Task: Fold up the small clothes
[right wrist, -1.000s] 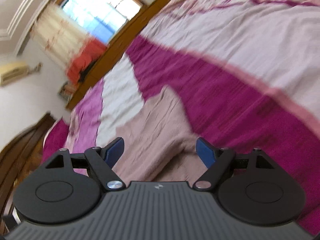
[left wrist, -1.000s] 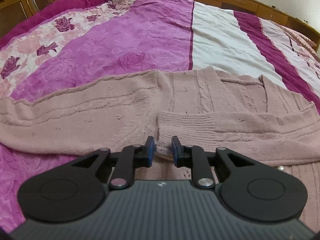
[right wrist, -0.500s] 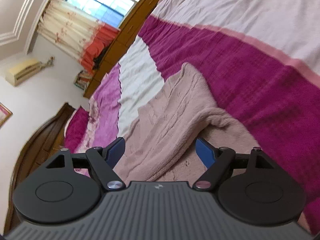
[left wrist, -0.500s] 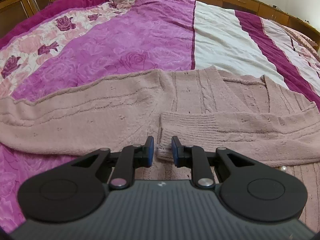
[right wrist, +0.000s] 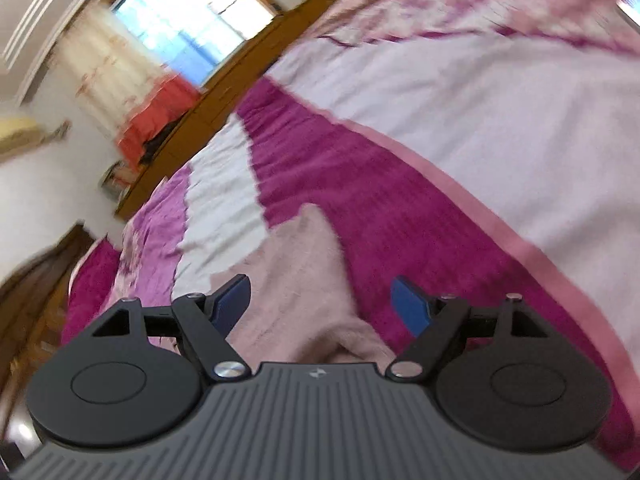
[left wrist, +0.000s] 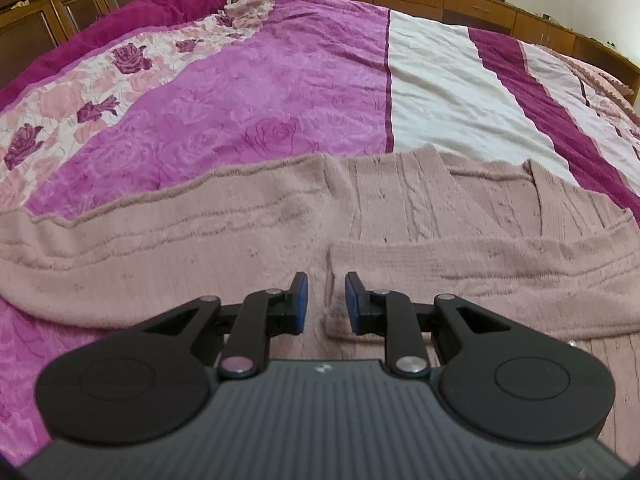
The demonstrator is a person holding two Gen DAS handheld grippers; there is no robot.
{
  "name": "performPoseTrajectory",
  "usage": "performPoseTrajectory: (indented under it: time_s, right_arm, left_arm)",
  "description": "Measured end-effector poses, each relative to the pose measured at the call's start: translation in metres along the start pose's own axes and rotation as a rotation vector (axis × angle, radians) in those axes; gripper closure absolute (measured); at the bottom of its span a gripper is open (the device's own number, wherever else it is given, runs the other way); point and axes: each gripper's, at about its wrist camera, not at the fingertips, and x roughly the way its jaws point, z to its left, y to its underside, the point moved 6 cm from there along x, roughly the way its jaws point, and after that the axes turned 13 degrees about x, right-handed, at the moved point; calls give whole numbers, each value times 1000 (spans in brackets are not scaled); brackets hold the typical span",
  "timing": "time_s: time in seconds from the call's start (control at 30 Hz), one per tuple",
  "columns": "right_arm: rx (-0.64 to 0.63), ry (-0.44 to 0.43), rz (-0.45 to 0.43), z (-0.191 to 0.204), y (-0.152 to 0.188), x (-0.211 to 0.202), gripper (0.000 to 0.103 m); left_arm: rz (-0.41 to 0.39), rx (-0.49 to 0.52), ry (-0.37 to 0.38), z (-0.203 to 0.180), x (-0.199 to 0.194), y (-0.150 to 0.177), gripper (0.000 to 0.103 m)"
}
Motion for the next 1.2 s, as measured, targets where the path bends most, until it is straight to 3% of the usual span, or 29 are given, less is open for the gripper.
performPoseTrajectory:
  time_s: [0.07,0.2,0.37,0.5,0.63,0.67,0.7,0.77,0.83,0.93,1.1,1.2]
  right_arm:
    - [-40,-18,63,21,-2,14,20]
    - [-77,33,160,52,4,53,37]
    - [-80,108,195,68,12,103,46]
    - [-55,176,203,67,16,135,48]
    - [-119,251,213,71,19,157,55]
    - [-147,279,213,73,20,161,63]
    - [-173,304,211,73,21,163,78]
    - [-216,355,197,73,21,164,95]
    - [-209,351,190,72,20,163,98]
    - [-217,296,129,75,15,147,101]
    - [-199,243,15,78,-2,133,103]
    - [-174,187,74,78,-7,138,103]
  left_arm:
    - [-1,-6,-1,2,3,-4,80]
    - [8,-42,12,6,12,-7,80]
    - [20,-59,33,6,20,-4,80]
    - [22,-52,46,6,24,-4,80]
    - [26,-40,55,6,29,-5,81]
    - [27,-38,56,5,31,-5,81]
    - [29,-38,59,5,33,-5,81]
    - [30,-41,72,3,37,-4,82]
    - [16,-39,98,0,37,-4,84]
    - [-34,24,82,-6,31,-6,97]
    - [-129,46,55,-7,17,-16,100]
    - [-143,39,41,-3,15,-24,100]
